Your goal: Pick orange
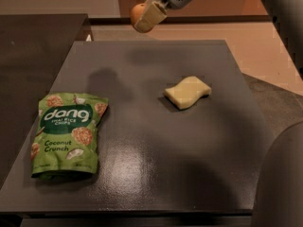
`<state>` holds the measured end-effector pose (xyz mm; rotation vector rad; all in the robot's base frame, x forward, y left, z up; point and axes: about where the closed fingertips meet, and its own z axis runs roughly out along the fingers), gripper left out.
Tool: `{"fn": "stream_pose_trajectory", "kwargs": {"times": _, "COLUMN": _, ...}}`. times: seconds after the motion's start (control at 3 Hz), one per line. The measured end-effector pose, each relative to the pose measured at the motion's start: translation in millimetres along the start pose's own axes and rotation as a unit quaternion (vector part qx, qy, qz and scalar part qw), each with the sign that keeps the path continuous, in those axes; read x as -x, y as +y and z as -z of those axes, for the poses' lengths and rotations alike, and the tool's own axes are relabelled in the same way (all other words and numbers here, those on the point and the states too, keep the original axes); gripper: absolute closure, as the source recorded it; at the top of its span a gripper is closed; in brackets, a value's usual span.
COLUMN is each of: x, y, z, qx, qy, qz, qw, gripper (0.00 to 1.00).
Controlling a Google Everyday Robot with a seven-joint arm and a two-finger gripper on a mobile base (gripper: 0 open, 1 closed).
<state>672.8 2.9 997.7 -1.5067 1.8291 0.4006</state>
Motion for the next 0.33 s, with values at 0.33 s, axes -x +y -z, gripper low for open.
{"fn": "stream_pose_trajectory", "kwargs": {"times": 0.33, "x": 0.0, "y": 0.0, "z": -0.1, "qx": 0.0, "qy": 0.0, "qz": 0.0, "qw": 1.0, "gripper": 1.0}}
